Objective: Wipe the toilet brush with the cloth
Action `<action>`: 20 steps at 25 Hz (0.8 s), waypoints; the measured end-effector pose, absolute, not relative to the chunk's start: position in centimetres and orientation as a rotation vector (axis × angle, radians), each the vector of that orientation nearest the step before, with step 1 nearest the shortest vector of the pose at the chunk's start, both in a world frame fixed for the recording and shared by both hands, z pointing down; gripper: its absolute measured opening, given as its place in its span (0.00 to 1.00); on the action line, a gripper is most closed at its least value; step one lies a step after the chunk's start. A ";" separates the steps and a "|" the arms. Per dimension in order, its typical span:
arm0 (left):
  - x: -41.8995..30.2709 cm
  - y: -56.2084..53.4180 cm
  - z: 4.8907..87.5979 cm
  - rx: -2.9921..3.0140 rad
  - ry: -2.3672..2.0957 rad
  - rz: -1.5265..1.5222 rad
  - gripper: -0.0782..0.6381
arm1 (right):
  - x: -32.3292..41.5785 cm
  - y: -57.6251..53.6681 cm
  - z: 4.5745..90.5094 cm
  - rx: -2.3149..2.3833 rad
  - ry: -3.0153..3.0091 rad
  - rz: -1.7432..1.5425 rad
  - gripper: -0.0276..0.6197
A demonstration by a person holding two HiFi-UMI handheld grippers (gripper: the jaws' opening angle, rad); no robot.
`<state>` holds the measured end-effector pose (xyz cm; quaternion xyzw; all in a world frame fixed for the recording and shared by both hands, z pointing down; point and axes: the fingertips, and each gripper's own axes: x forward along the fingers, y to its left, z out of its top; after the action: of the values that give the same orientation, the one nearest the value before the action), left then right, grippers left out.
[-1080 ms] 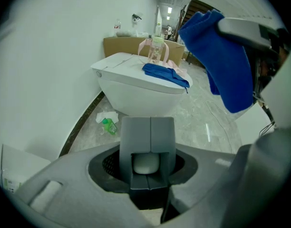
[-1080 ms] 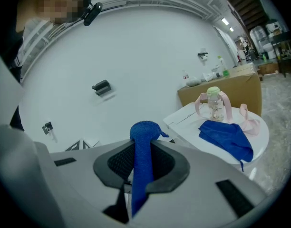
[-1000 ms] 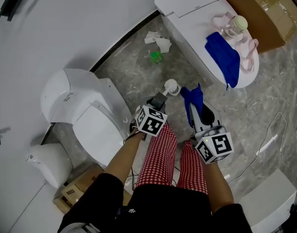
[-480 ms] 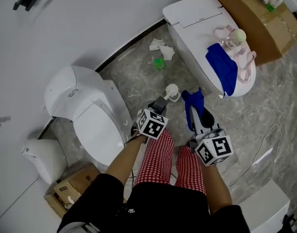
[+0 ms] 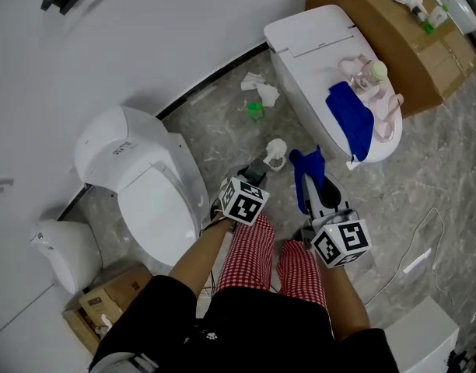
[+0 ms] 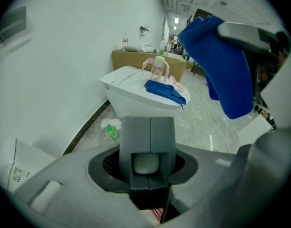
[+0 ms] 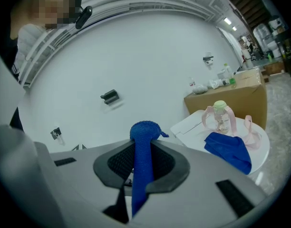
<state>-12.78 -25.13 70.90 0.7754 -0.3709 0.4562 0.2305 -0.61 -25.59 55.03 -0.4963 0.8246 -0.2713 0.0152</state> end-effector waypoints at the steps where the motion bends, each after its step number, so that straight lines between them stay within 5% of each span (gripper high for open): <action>1: -12.6 -25.1 70.7 2.139 -1.018 1.256 0.34 | -0.6 -25.5 54.8 -1.541 2.567 -0.842 0.14; 20: -11.7 -26.0 63.7 2.167 -1.118 1.129 0.34 | 0.8 -25.3 49.0 -1.510 2.544 -0.756 0.14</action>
<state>-11.69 -25.99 63.72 0.7858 -0.4054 0.4093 0.2251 0.80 -25.29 49.03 -0.4939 0.8324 -0.2474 0.0440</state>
